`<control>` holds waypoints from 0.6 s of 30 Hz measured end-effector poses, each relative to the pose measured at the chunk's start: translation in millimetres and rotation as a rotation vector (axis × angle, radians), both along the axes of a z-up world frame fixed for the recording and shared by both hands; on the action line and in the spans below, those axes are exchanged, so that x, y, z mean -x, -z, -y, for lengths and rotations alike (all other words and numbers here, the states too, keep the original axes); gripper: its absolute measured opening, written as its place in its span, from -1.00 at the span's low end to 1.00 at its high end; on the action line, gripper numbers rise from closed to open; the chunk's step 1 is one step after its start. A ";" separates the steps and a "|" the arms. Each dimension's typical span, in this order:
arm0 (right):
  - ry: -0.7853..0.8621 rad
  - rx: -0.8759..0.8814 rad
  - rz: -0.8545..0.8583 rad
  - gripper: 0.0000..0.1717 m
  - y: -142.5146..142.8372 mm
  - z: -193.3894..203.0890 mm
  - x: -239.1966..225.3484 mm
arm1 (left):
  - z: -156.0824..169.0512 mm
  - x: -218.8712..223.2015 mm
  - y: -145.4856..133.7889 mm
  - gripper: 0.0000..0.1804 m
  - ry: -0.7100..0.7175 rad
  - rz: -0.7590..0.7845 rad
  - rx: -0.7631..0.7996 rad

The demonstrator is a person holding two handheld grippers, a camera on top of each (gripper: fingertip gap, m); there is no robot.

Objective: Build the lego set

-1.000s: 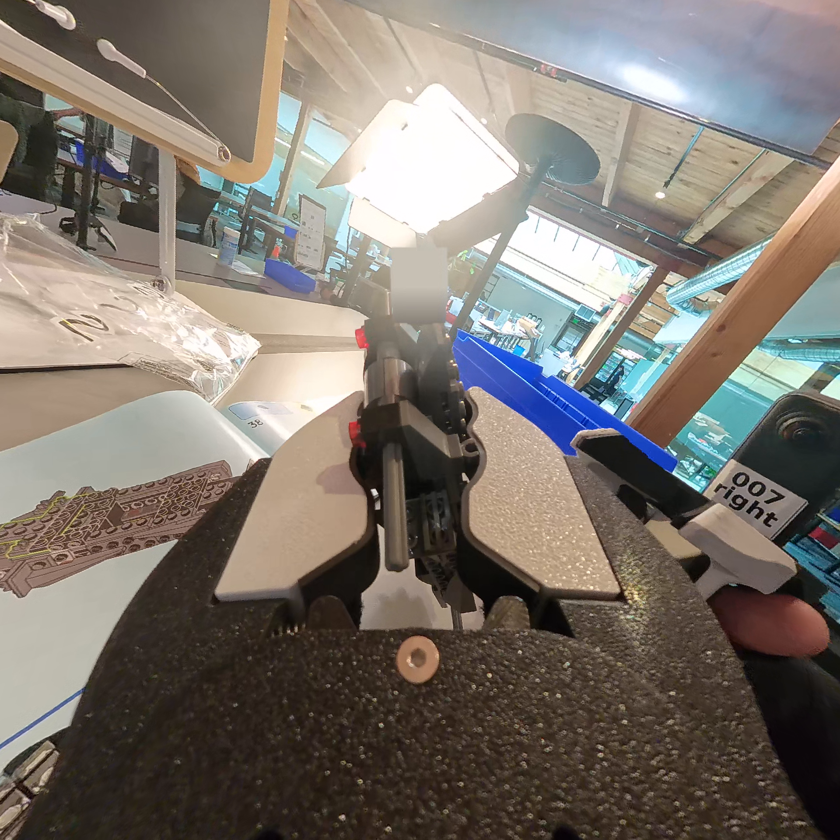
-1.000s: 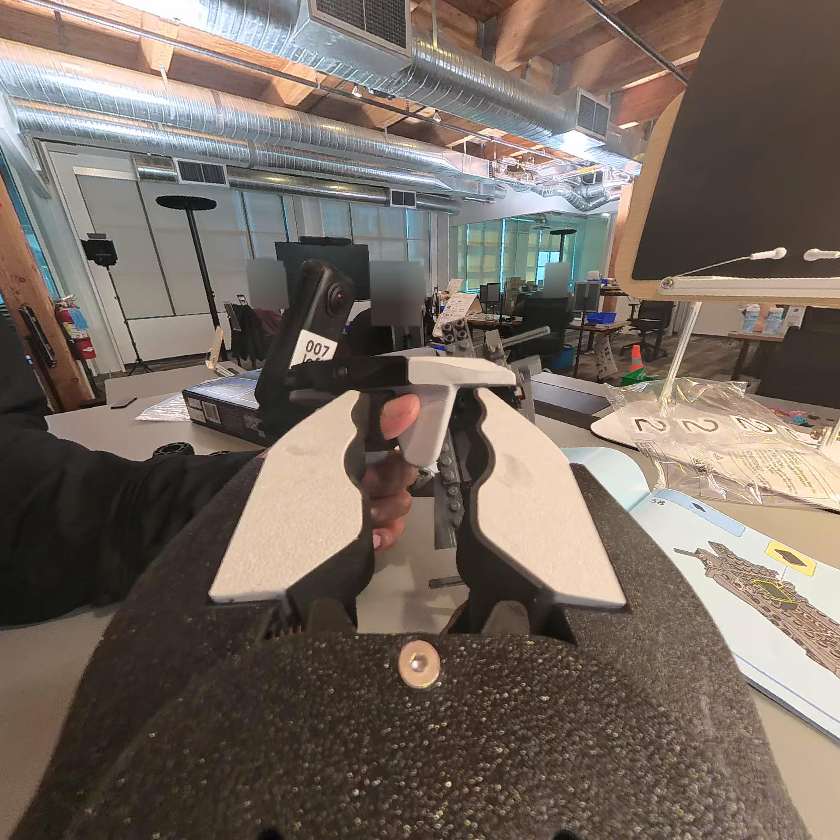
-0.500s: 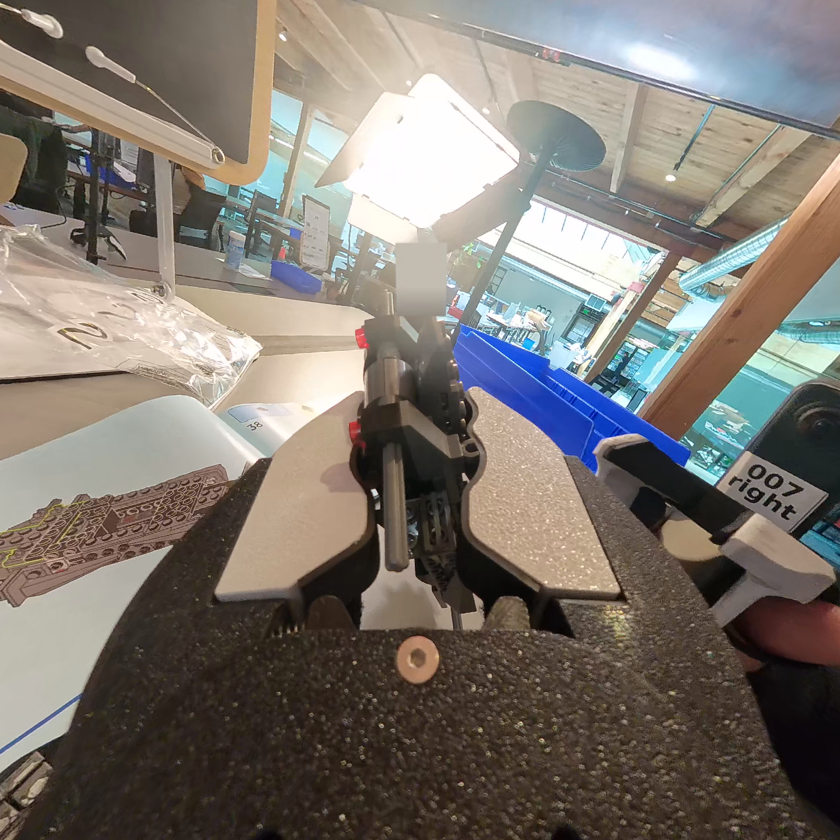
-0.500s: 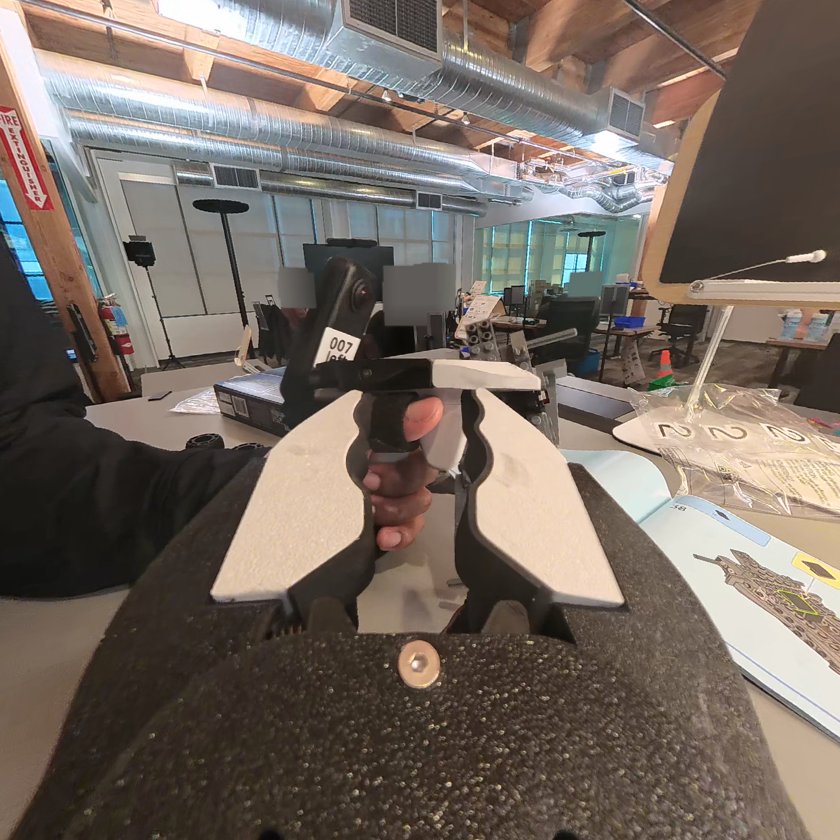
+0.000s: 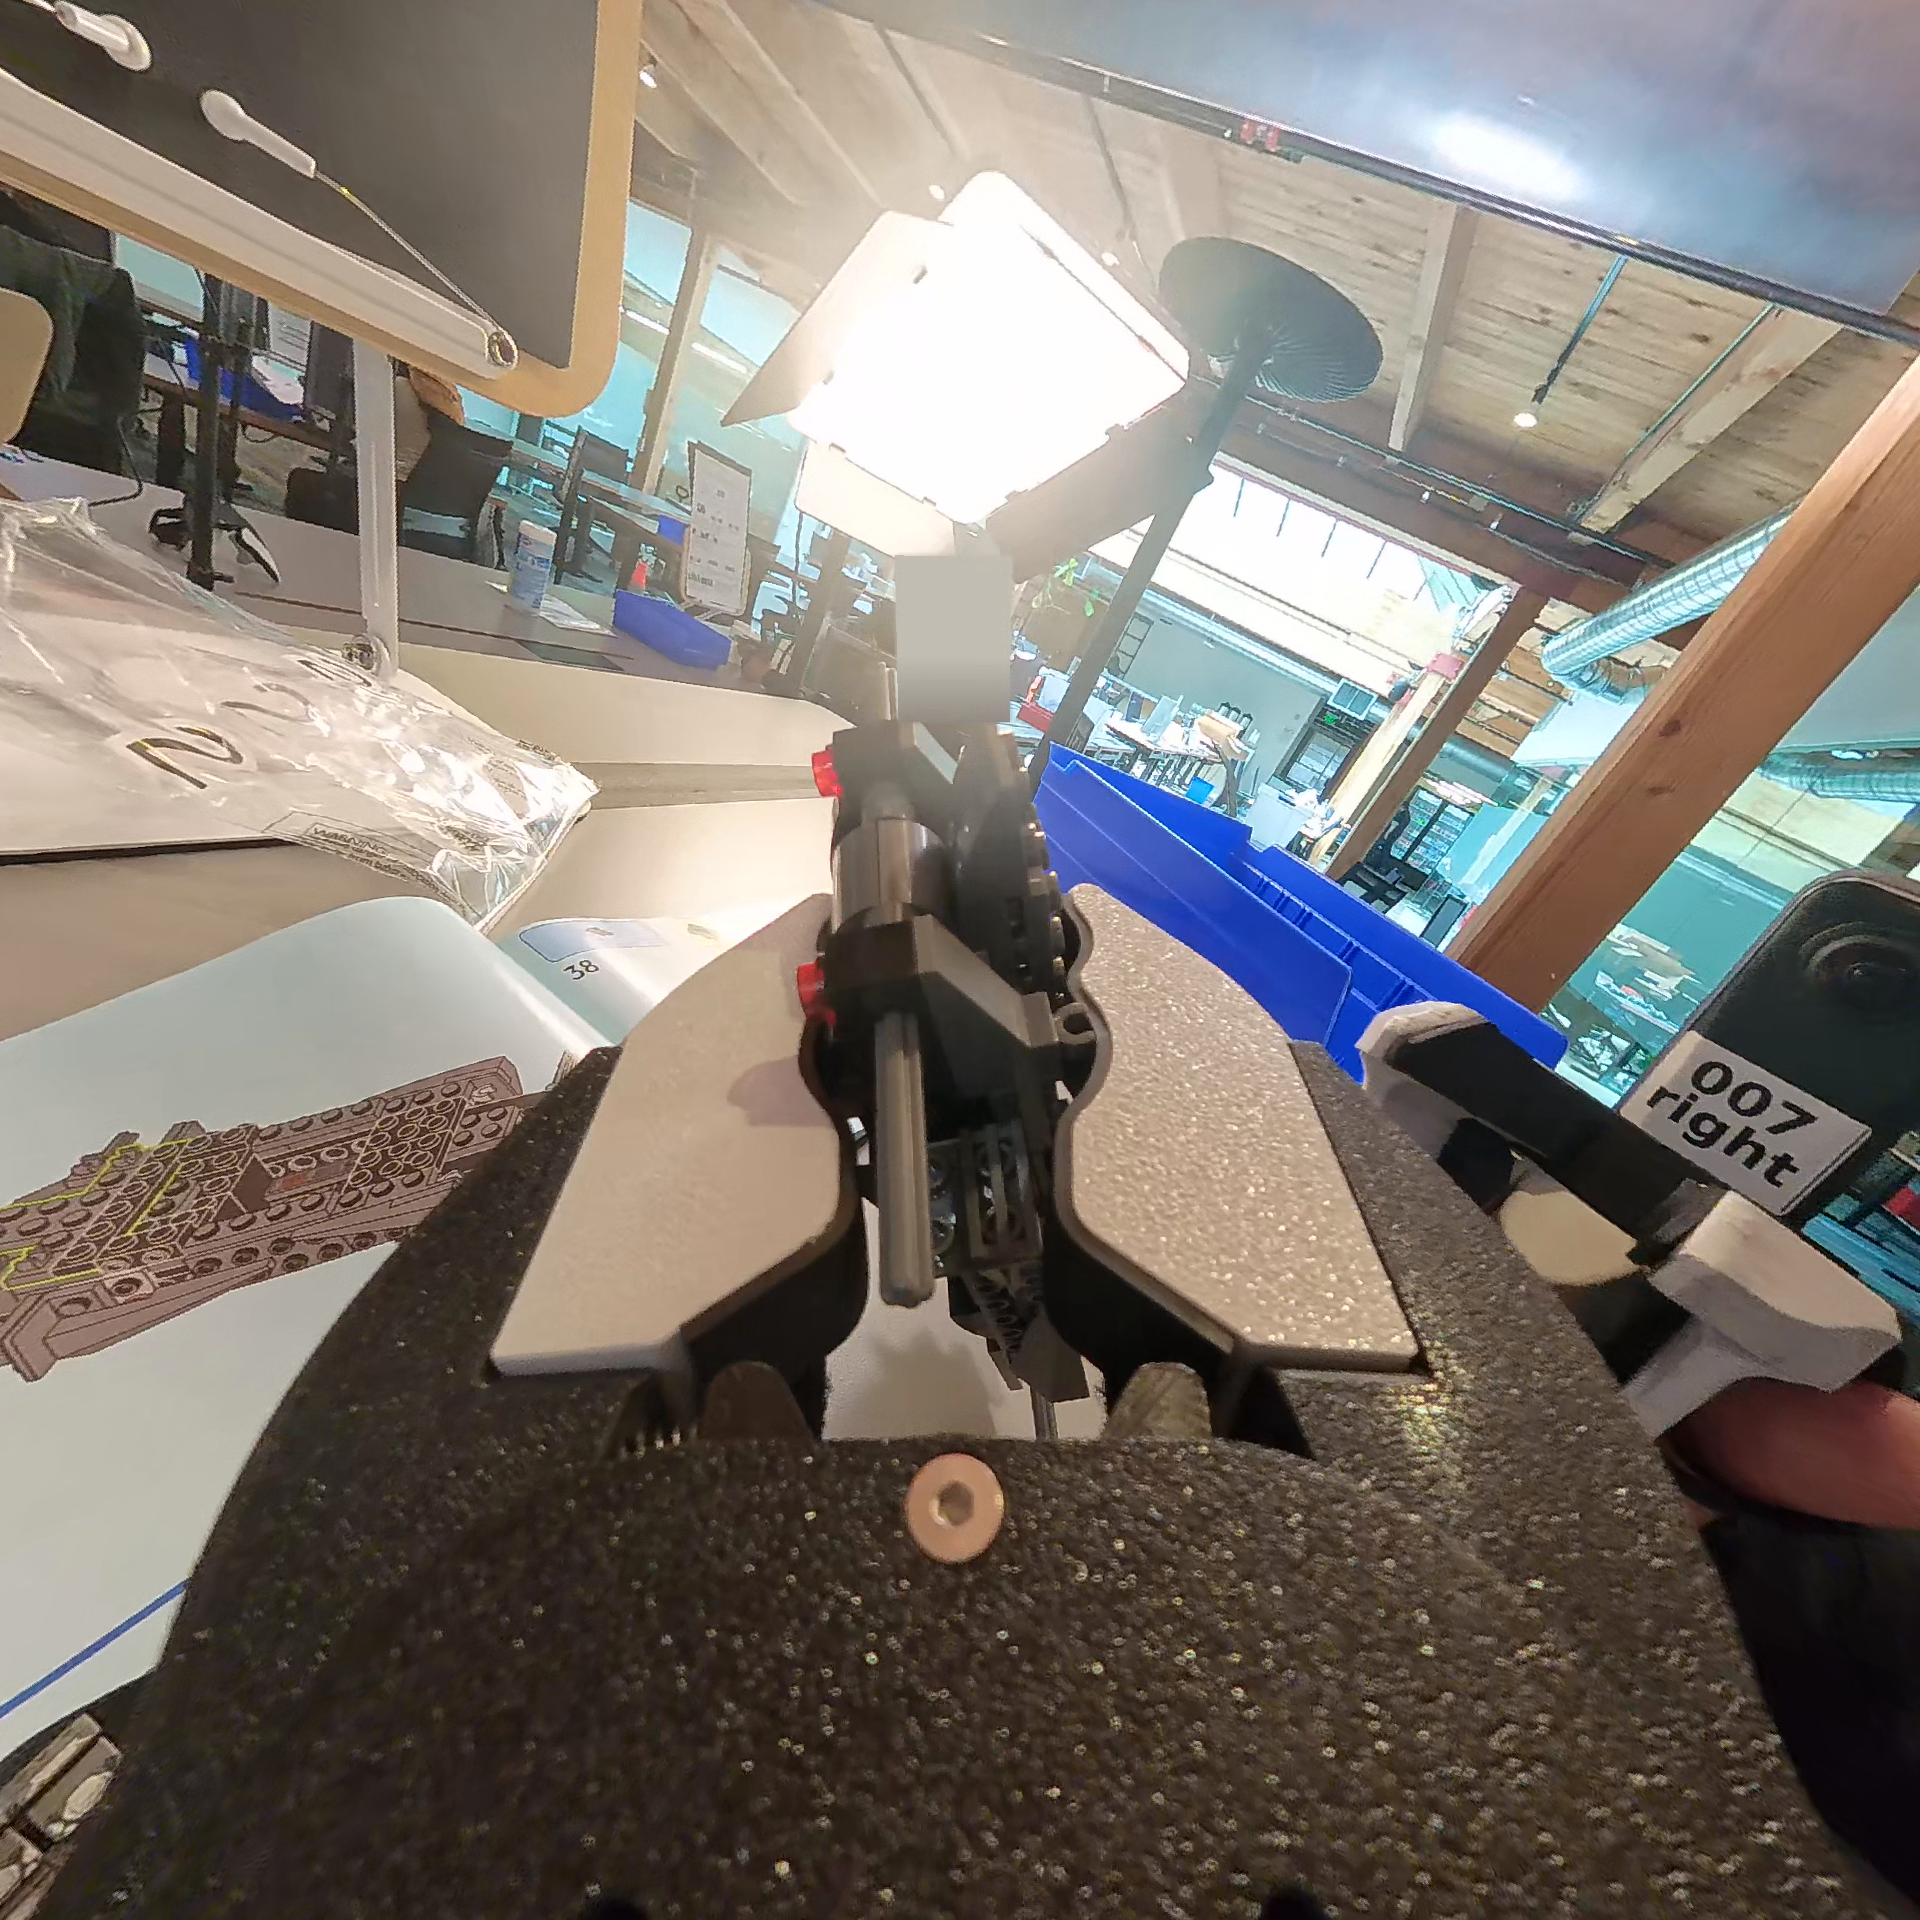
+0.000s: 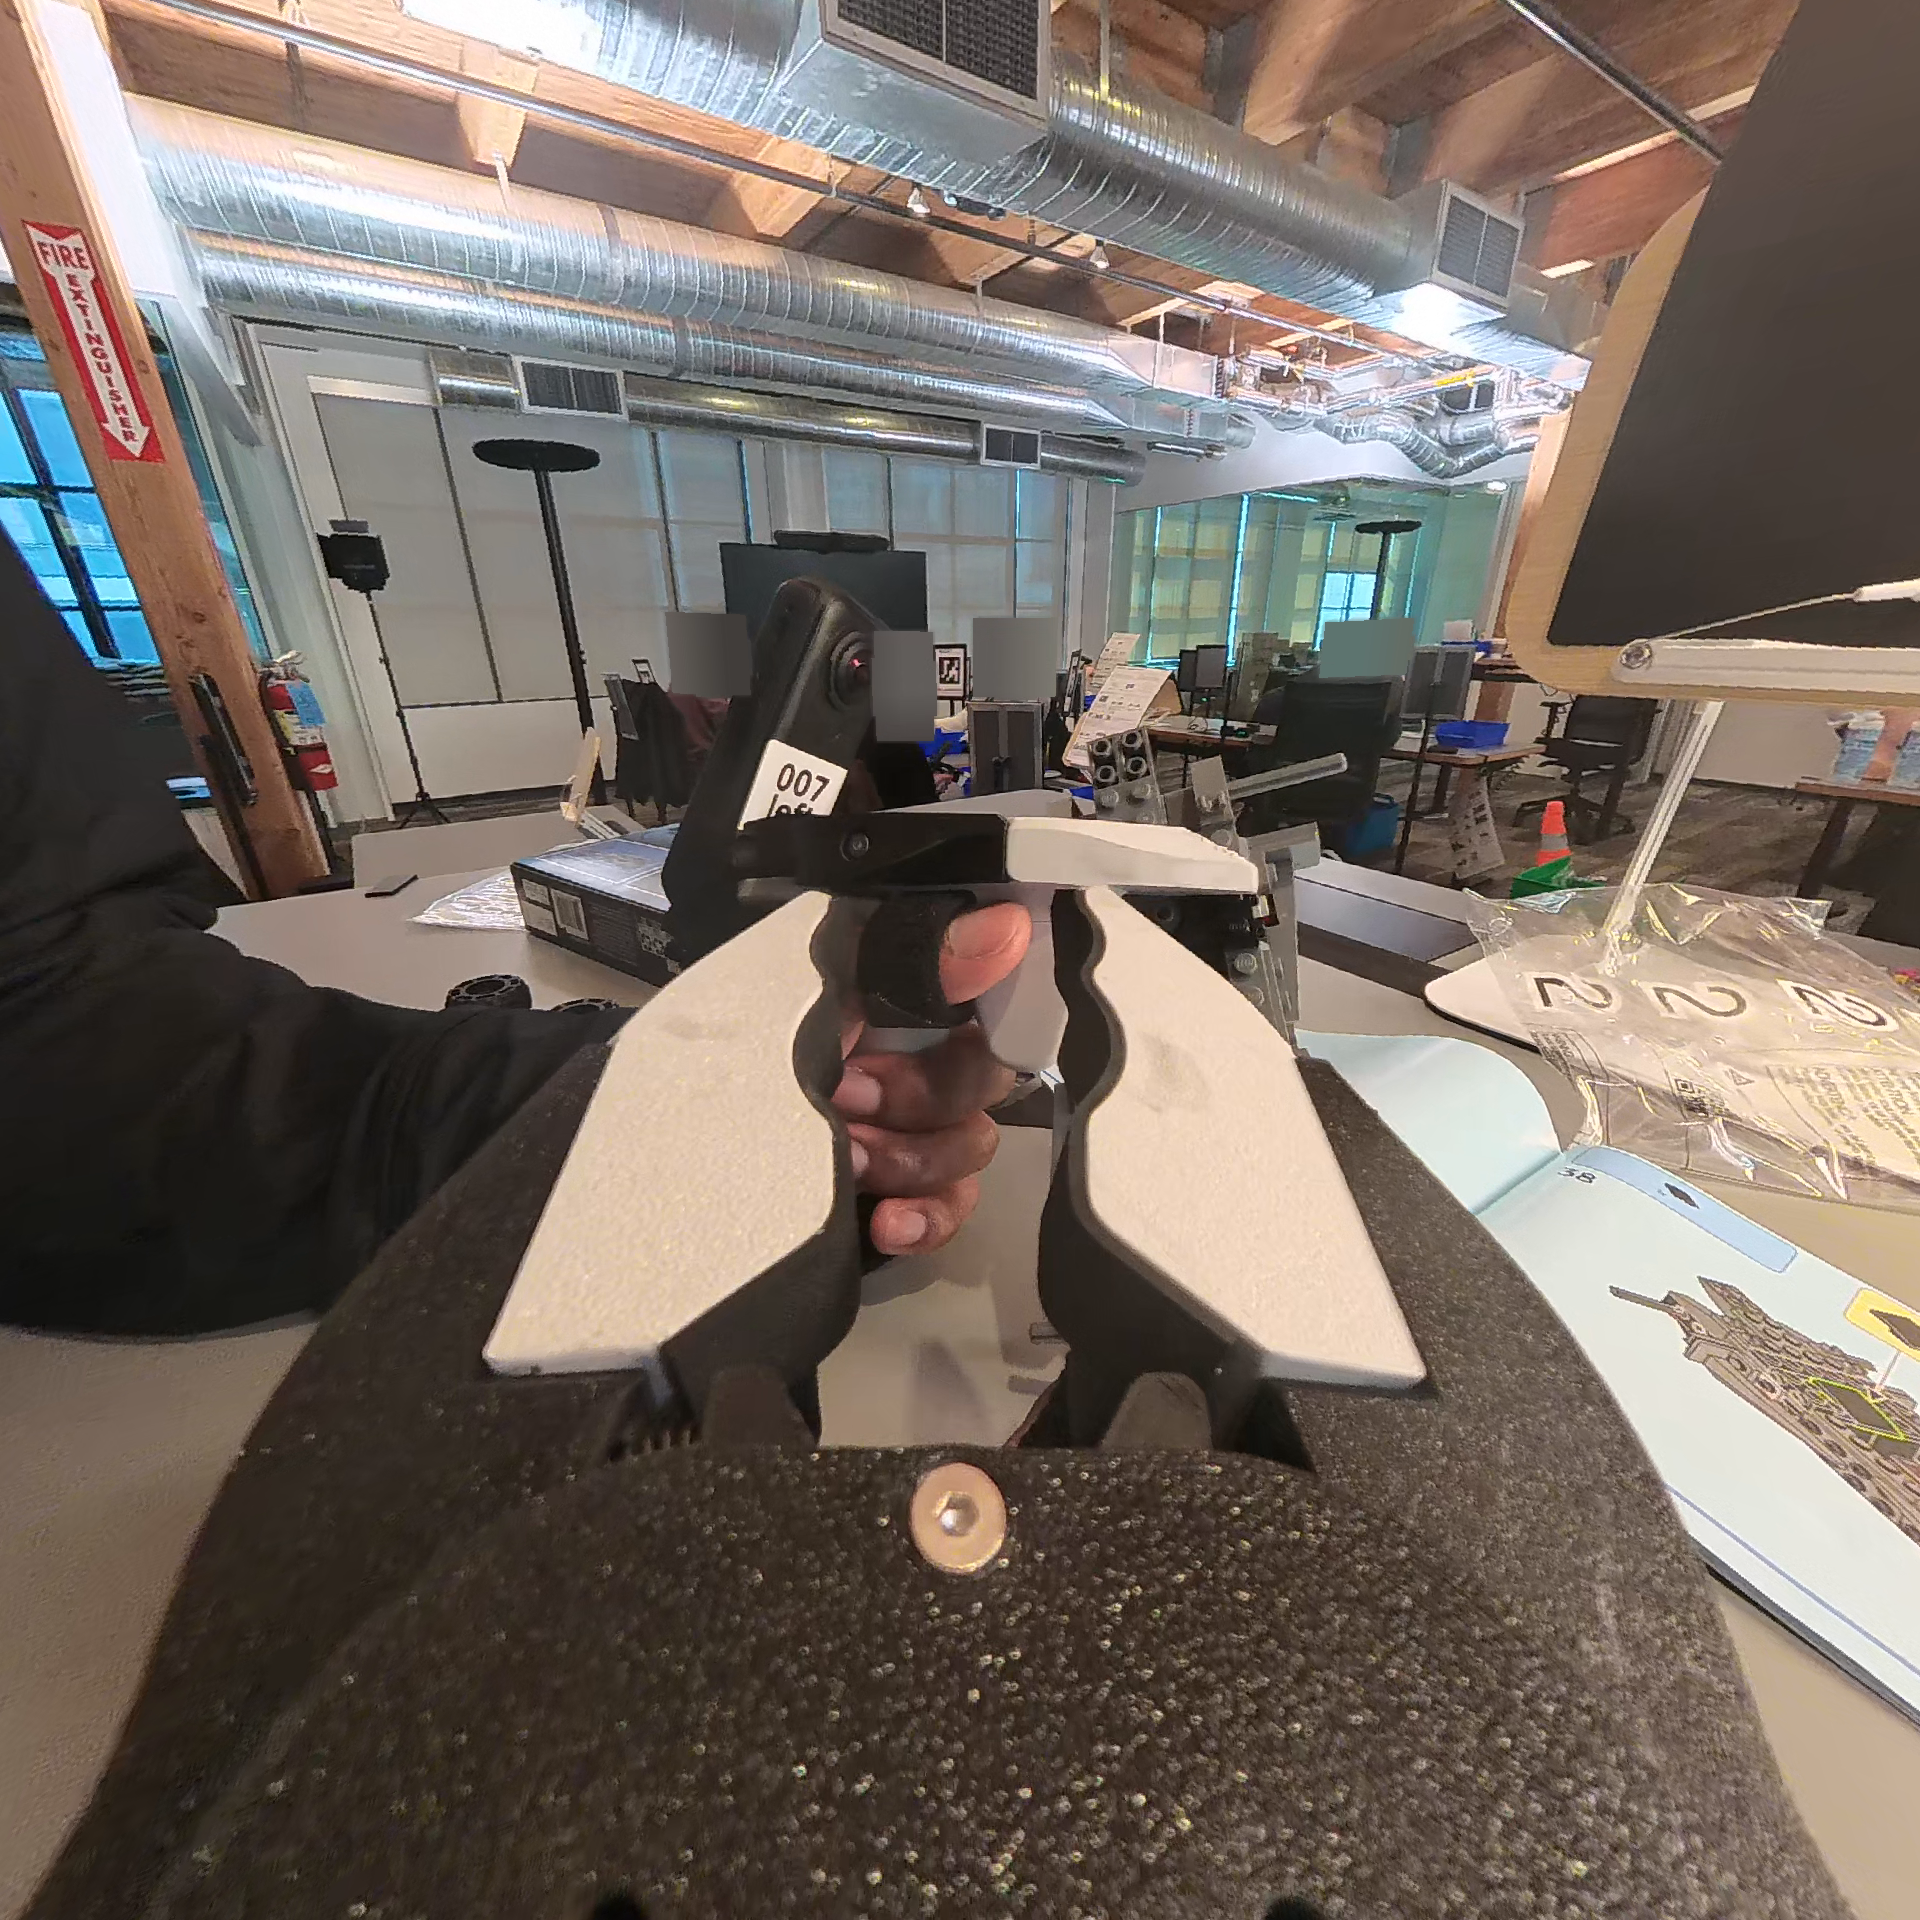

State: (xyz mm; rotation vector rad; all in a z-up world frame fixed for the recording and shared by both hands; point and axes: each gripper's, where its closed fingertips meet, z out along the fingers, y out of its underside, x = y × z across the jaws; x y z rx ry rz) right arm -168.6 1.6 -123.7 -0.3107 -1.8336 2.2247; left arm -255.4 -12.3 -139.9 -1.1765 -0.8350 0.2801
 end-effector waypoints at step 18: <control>0.065 0.032 0.012 -0.55 -3.0 -9.5 9.7 | -6.0 -0.9 3.2 -0.59 0.043 0.025 0.020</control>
